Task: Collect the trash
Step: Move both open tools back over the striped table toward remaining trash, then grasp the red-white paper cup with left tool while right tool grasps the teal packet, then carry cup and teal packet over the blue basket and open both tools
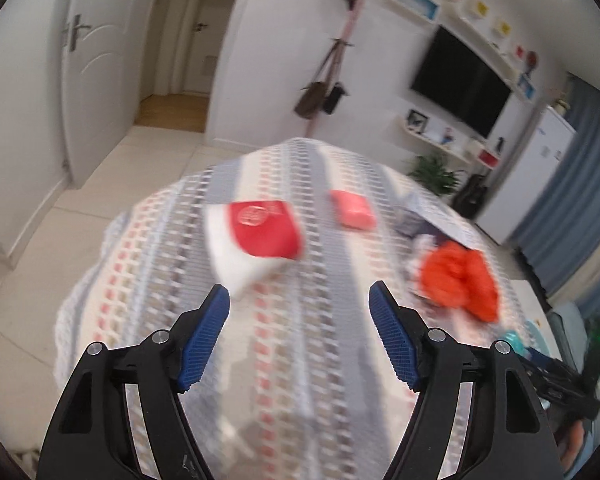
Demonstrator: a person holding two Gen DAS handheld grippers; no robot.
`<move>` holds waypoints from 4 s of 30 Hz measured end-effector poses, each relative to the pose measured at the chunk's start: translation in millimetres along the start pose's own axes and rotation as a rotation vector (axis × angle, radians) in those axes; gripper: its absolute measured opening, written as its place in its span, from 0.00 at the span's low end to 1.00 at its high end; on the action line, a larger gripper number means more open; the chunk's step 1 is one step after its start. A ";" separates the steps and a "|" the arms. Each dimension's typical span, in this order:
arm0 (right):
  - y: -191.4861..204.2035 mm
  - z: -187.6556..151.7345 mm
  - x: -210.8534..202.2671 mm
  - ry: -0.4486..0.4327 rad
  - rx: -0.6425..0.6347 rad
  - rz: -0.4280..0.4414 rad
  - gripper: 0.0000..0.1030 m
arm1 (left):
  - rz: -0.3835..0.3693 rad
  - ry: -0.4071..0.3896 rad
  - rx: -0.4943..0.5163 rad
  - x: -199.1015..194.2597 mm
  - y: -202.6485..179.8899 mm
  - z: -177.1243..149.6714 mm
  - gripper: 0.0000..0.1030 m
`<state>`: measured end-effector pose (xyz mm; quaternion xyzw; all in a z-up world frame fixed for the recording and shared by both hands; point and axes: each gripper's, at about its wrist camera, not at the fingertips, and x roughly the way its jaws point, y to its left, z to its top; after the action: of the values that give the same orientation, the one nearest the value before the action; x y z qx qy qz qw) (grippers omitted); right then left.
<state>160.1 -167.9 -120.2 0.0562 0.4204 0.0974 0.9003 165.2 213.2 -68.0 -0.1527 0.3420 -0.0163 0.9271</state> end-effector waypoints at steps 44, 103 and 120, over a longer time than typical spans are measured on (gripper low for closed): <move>21.8 12.5 15.6 0.009 -0.114 -0.013 0.49 | -0.024 0.114 0.027 73.5 21.3 38.3 0.78; -0.6 27.0 3.1 -0.014 -0.223 0.004 0.37 | -0.245 -0.025 0.366 -5.0 -183.4 5.7 0.25; -167.0 5.2 -90.0 -0.145 0.163 -0.354 0.37 | -0.577 0.055 0.507 36.3 -369.6 -31.5 0.25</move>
<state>129.0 -350.7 -80.4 0.0612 0.3643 -0.1009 0.9238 200.3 -152.5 -4.8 -0.0080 0.2949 -0.3645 0.8832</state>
